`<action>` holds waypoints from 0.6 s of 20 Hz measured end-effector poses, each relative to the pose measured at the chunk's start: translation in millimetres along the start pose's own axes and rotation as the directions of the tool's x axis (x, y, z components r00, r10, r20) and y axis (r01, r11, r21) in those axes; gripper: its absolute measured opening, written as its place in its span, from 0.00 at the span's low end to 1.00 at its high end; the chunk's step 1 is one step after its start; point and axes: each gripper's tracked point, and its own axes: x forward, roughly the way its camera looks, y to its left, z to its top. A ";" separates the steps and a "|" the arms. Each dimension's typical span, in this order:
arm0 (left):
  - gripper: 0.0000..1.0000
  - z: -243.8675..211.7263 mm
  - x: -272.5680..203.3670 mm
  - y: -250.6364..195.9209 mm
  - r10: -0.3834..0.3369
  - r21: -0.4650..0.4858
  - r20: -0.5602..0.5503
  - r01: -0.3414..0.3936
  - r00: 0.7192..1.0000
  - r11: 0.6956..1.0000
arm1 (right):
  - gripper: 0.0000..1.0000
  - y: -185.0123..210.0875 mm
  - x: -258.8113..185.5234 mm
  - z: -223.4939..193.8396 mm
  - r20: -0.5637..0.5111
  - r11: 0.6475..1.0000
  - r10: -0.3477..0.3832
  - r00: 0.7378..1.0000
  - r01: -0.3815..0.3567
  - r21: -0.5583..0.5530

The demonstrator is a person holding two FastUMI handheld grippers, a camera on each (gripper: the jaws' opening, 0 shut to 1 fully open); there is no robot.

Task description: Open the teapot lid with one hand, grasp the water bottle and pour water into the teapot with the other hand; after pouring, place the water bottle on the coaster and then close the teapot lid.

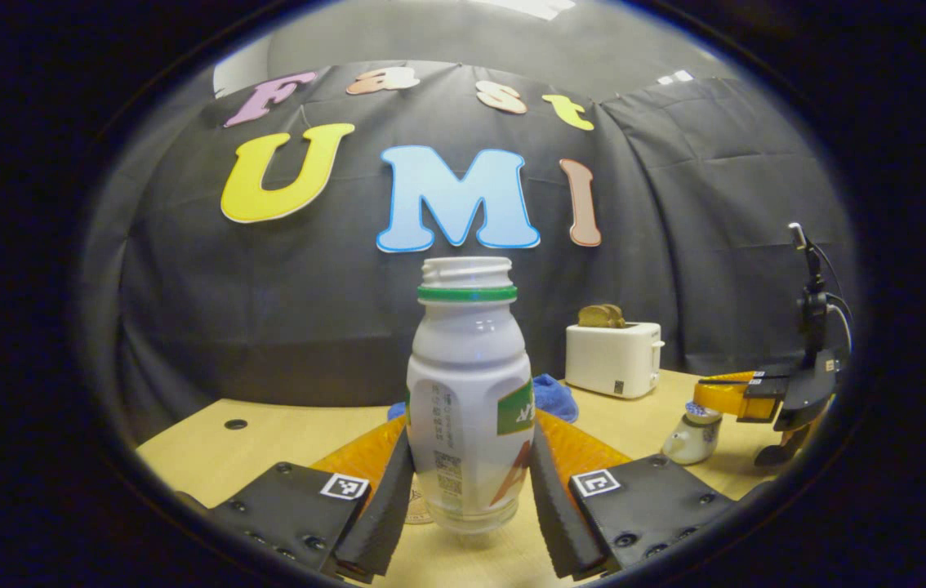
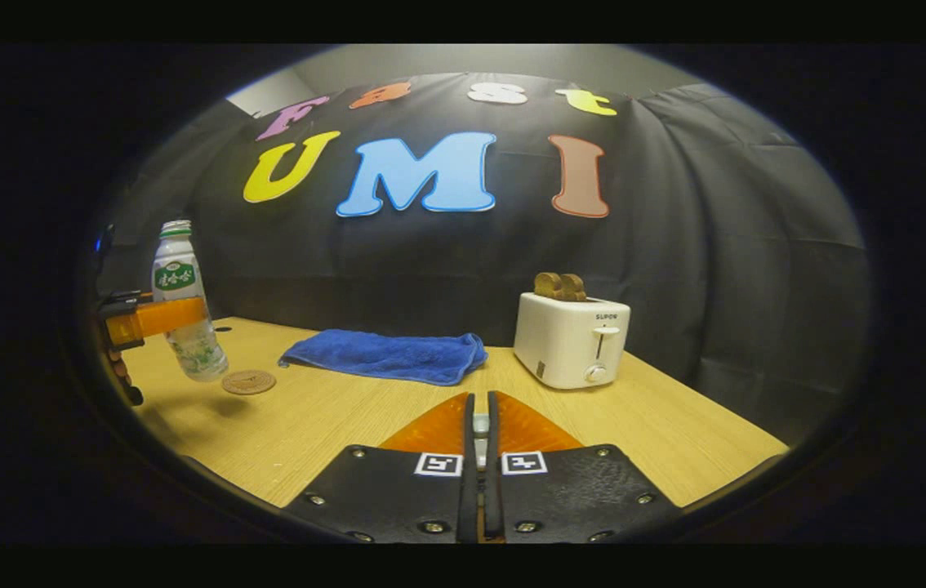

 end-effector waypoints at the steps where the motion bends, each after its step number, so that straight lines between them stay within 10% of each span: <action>1: 0.75 1.6 -0.9 0.8 -0.003 -0.016 0.003 0.003 1.000 1.000 | 0.03 -2.7 0.6 -1.1 0.000 1.000 -0.011 1.000 0.011 -0.015; 8: 0.82 -0.4 -0.9 9.2 0.005 -0.055 -0.003 -0.005 1.000 0.998 | 0.04 -3.9 4.2 -9.3 -0.014 1.000 -0.019 1.000 0.019 -0.013; 9: 0.81 -1.6 -0.3 10.4 0.006 -0.051 -0.006 -0.006 1.000 0.999 | 0.19 -3.8 4.9 -12.3 -0.022 1.000 -0.020 1.000 0.020 -0.010; 12: 0.81 -7.1 3.8 15.5 0.021 -0.053 -0.019 -0.022 1.000 0.998 | 0.05 -4.8 5.5 -21.5 -0.046 1.000 -0.028 0.999 0.028 -0.011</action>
